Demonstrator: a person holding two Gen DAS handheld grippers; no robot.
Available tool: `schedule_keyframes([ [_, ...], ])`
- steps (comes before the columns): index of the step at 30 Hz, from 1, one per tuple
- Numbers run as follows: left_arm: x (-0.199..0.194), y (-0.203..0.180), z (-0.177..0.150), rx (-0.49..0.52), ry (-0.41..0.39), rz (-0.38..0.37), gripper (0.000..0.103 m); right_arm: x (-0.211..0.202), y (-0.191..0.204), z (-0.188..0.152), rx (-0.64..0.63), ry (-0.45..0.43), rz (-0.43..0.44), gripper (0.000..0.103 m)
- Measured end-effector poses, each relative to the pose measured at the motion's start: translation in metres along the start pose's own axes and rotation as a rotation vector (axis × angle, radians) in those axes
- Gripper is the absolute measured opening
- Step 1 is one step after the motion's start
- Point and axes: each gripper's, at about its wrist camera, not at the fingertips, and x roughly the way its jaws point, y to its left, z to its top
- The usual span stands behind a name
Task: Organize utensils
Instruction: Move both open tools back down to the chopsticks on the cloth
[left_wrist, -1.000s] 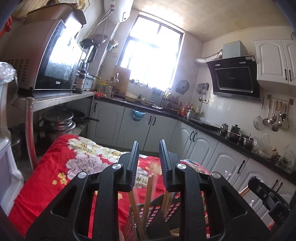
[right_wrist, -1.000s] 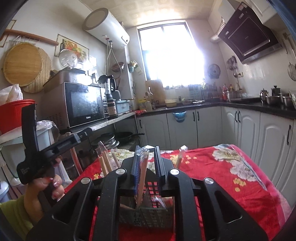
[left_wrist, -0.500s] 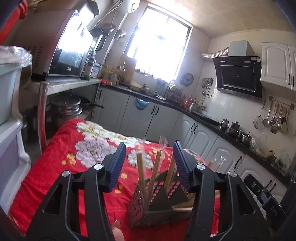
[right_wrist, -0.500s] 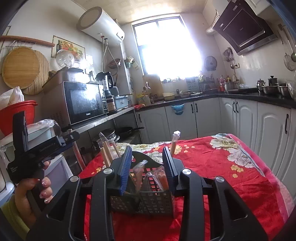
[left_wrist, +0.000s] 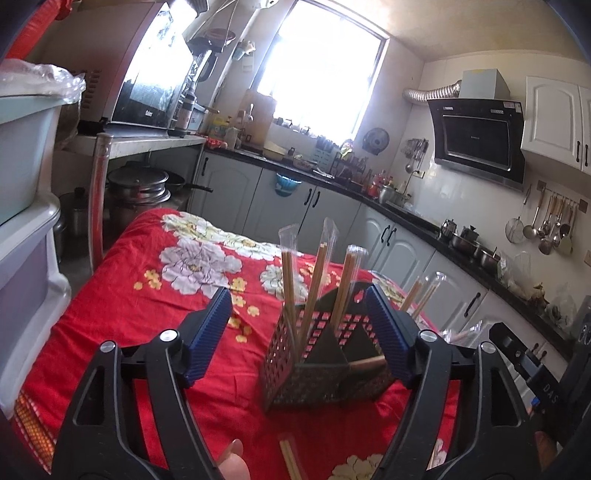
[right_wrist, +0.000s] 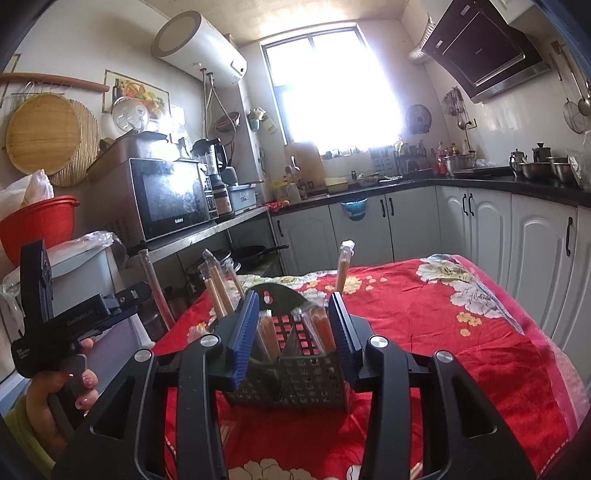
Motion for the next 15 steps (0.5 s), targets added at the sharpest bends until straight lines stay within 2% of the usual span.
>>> schedule_keyframes([
  [9,-0.002,0.000,-0.024,0.011,0.069,-0.007,0.077,-0.008,-0.004,-0.018,0.010,0.052,-0.007,0.044],
  [15,-0.001,0.001,-0.038,0.011,0.108,-0.002,0.079,-0.010,-0.008,-0.031,0.017,0.096,-0.020,0.046],
])
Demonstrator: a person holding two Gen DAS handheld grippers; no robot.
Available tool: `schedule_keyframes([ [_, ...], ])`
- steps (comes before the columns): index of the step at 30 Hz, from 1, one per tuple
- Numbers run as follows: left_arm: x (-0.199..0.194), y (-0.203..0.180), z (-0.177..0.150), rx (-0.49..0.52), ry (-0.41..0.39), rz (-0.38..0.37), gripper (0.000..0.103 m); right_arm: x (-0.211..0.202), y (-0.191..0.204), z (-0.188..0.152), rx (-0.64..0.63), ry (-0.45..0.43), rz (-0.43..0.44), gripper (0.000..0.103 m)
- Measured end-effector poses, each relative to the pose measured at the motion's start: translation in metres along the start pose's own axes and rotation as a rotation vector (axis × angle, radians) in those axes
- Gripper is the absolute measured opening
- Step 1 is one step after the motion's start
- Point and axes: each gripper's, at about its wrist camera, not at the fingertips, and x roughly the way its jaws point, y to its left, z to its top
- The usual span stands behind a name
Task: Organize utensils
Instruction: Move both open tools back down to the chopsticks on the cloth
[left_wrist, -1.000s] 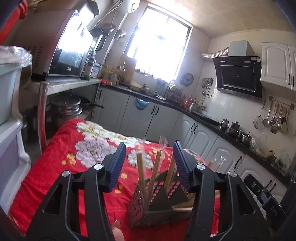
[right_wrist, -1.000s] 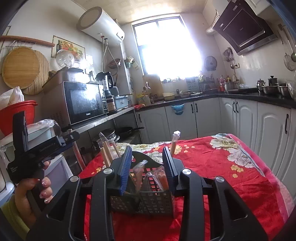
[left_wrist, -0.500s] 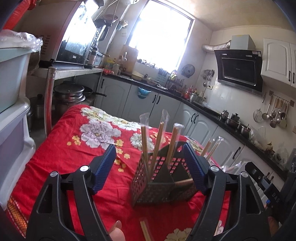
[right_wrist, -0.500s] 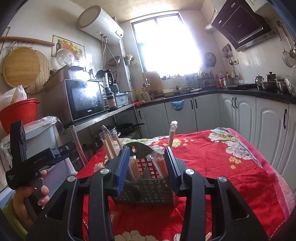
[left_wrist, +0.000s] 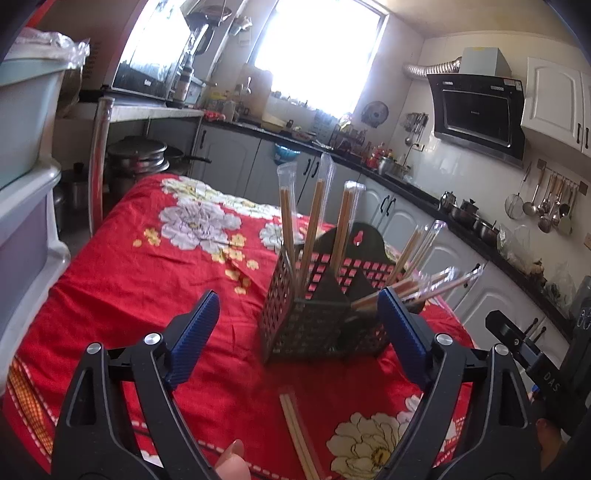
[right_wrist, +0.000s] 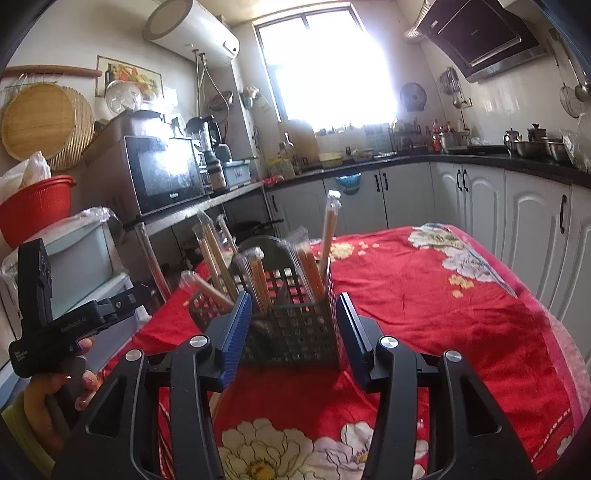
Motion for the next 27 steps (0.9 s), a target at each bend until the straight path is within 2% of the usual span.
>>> schedule_keyframes([
  [15,0.015,-0.002,-0.037,0.021,0.140,0.004,0.080,0.004,-0.014,-0.033,0.016,0.131,-0.018,0.049],
  [27,0.033,-0.016,-0.063,0.065,0.247,-0.023,0.084,0.004,-0.036,-0.054,0.059,0.220,-0.060,0.052],
])
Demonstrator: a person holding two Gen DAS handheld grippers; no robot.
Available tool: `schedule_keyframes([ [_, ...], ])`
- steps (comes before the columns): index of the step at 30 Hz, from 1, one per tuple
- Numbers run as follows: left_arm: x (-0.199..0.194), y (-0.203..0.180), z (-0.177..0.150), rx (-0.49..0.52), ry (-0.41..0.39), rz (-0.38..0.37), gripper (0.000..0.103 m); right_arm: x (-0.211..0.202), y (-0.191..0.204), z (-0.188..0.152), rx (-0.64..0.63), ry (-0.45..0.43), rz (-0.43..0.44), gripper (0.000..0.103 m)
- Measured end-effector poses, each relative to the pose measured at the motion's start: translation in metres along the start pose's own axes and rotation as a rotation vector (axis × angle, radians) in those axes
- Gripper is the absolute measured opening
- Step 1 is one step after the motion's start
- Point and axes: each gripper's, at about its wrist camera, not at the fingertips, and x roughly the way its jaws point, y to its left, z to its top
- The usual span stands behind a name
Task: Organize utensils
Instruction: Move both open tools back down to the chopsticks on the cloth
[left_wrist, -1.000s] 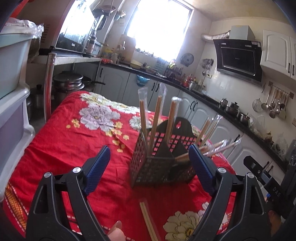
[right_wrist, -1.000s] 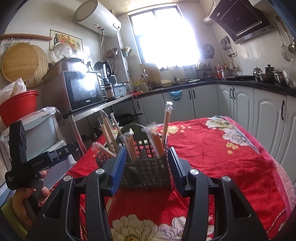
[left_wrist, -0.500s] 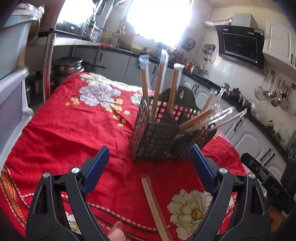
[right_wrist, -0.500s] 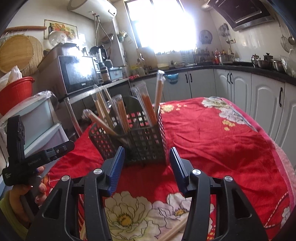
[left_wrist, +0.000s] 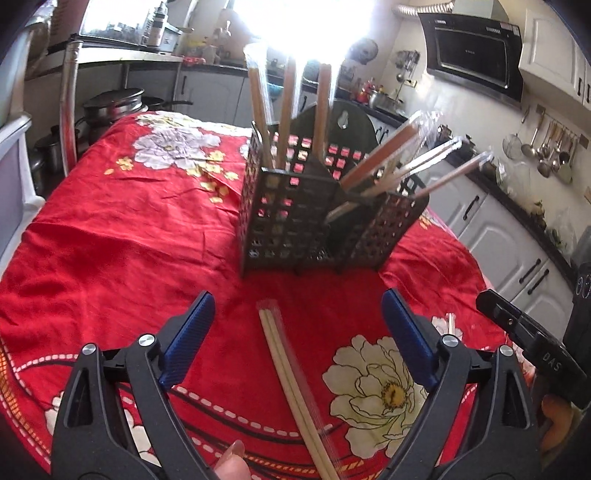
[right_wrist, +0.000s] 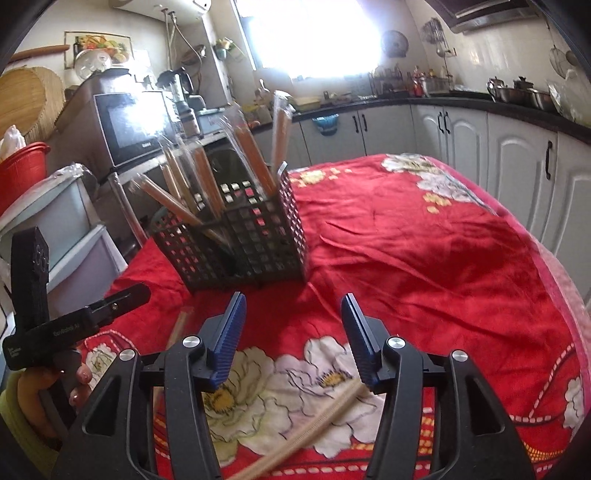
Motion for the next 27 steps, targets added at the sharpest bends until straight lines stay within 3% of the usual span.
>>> schedule_keyframes([
  [13,0.025,-0.007,-0.011,0.005,0.115,-0.020,0.089,0.014,-0.030,-0.015,0.087,0.110,-0.057,0.054],
  [21,0.044,0.004,-0.014,-0.068,0.200,-0.043,0.089,0.034,-0.040,-0.019,0.138,0.205,-0.082,0.054],
  [27,0.058,0.010,-0.009,-0.103,0.250,-0.050,0.082,0.053,-0.049,-0.016,0.212,0.273,-0.065,0.055],
])
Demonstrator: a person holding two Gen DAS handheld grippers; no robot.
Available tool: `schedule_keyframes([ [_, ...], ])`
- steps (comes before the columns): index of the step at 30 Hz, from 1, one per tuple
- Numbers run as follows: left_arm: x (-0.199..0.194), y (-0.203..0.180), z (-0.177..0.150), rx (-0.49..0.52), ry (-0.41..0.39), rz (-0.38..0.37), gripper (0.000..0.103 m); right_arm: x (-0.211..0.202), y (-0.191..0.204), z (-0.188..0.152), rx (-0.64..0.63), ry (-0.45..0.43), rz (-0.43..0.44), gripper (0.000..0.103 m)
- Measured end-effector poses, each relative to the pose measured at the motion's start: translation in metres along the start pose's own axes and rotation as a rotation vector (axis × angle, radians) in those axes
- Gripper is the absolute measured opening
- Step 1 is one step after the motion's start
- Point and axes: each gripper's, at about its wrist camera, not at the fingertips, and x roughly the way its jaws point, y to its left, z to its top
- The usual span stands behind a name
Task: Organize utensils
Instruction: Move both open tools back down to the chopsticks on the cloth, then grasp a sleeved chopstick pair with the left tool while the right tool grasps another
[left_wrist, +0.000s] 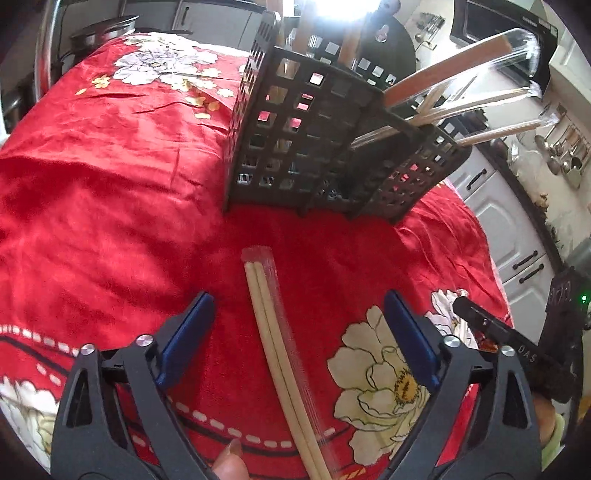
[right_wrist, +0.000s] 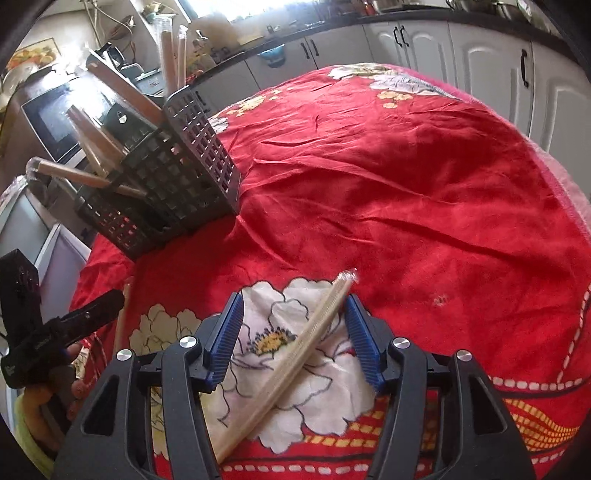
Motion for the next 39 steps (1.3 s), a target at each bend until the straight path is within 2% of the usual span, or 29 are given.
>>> schedule_keyframes([
  [5,0.010,-0.001,0.012,0.005,0.038,0.035,0.074,0.008,-0.006,0.010,0.068,0.037,0.047,0.052],
  [8,0.016,-0.003,0.018,0.020,0.051,0.066,0.065,0.013,-0.006,0.014,0.073,0.056,0.059,0.040],
  [14,0.021,0.003,0.029,0.039,0.051,0.127,0.033,0.022,-0.011,0.020,0.088,0.070,0.060,0.013],
  [15,0.020,0.006,0.030,0.035,0.051,0.130,0.027,0.022,-0.012,0.020,0.096,0.074,0.069,0.012],
  [20,0.015,0.020,0.033,-0.005,0.055,0.092,0.015,0.020,-0.005,0.020,0.094,0.076,0.123,0.009],
  [22,0.011,0.022,0.033,-0.020,0.054,0.052,0.005,0.017,0.004,0.019,0.071,0.066,0.142,0.009],
  [24,0.006,0.024,0.032,-0.030,0.048,0.022,0.004,0.007,0.018,0.019,0.032,0.042,0.188,0.008],
  [30,-0.020,0.020,0.029,-0.025,-0.004,-0.023,0.002,-0.022,0.061,0.019,-0.091,-0.017,0.247,0.006],
  [39,-0.085,0.010,0.037,0.009,-0.135,-0.099,0.002,-0.072,0.110,0.025,-0.229,-0.142,0.332,0.006],
])
